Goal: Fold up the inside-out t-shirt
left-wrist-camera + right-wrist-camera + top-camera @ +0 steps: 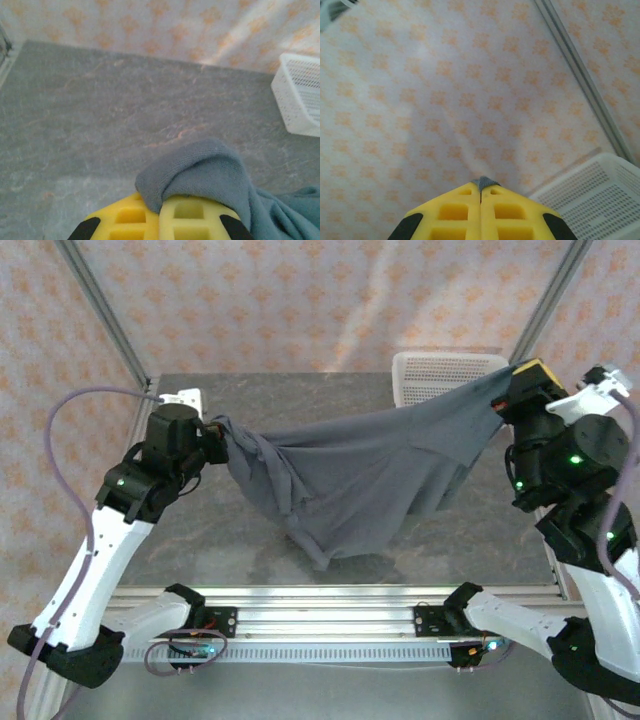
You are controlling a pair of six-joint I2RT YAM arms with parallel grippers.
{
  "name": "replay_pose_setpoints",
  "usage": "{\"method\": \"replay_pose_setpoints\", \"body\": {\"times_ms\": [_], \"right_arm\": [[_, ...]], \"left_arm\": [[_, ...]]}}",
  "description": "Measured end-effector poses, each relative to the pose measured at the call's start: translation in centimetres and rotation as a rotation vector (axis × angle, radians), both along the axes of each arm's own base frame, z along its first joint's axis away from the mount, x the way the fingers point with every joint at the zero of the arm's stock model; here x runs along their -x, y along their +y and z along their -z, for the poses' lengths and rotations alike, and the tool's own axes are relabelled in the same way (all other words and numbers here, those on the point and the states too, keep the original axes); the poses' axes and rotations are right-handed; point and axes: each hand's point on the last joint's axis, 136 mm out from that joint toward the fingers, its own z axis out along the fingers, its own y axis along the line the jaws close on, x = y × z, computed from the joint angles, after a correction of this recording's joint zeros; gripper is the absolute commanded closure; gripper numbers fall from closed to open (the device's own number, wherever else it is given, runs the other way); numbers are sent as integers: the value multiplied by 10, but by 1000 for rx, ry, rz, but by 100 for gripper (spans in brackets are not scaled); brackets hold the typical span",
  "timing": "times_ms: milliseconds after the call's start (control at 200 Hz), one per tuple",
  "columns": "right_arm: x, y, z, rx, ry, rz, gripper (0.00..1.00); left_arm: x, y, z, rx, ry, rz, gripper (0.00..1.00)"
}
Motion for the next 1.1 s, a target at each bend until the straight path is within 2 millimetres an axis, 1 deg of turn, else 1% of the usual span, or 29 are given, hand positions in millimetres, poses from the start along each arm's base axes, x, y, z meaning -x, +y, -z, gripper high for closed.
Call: {"method": "replay_pose_setpoints", "body": {"times_ms": [90, 150, 205, 240, 290, 345, 405, 450, 475, 520, 555, 590, 636, 696, 726, 766, 801, 826, 841, 871, 926, 976, 1001, 1046, 1101], "right_arm": [[-17, 3, 28, 44, 74, 61, 100], [-35, 2, 53, 77, 141, 112, 100], [-52, -6, 80, 89, 210, 168, 100], [-64, -11, 98, 93, 258, 194, 100], [-81, -19, 131, 92, 340, 216, 100], [-93, -26, 166, 72, 424, 221, 100], [-99, -30, 199, 50, 507, 210, 100], [-99, -28, 214, 32, 544, 190, 100], [-99, -26, 220, 24, 561, 177, 100], [-99, -22, 224, 5, 570, 151, 100], [-99, -19, 224, -12, 568, 132, 100], [-98, -16, 222, -27, 562, 115, 100], [-95, -13, 219, -52, 550, 90, 100], [-92, -7, 214, -83, 531, 50, 100], [-90, -4, 212, -100, 521, 28, 100], [-88, 2, 209, -122, 509, -11, 100], [-86, 7, 208, -143, 500, -48, 100], [-85, 12, 207, -159, 495, -77, 100], [-85, 15, 207, -166, 493, -92, 100], [-84, 19, 207, -180, 490, -120, 100], [-83, 29, 207, -204, 492, -174, 100], [-82, 37, 207, -219, 495, -220, 100], [-82, 40, 207, -225, 497, -237, 100], [-80, 47, 206, -232, 499, -271, 100], [-78, 53, 205, -234, 500, -303, 100]], "left_arm": [[-11, -2, 27, 25, 63, -28, 100], [-24, -3, 50, 39, 112, -60, 100], [-39, -2, 75, 45, 163, -95, 100], [-48, 0, 92, 48, 196, -121, 94], [-62, 3, 120, 54, 250, -157, 78], [-75, 7, 149, 62, 307, -185, 66], [-85, 15, 173, 84, 354, -218, 60], [-88, 22, 185, 103, 372, -244, 58], [-87, 25, 187, 112, 377, -251, 58], [-87, 31, 187, 126, 373, -267, 58], [-86, 32, 181, 141, 357, -267, 58], [-85, 30, 173, 161, 333, -254, 59], [-81, 22, 158, 191, 296, -220, 60], [-74, 4, 139, 211, 251, -157, 60], [-69, -11, 131, 216, 234, -110, 61], [-63, -33, 126, 216, 228, -43, 61], [-57, -53, 127, 209, 237, 19, 61], [-53, -69, 131, 194, 252, 65, 61], [-51, -75, 133, 188, 258, 83, 61], [-47, -92, 141, 162, 283, 129, 60], [-42, -117, 161, 89, 334, 191, 59], [-44, -133, 181, 8, 375, 229, 57], [-46, -140, 190, -28, 392, 243, 54], [-51, -149, 208, -93, 420, 266, 49], [-60, -156, 225, -144, 447, 274, 43]]}}
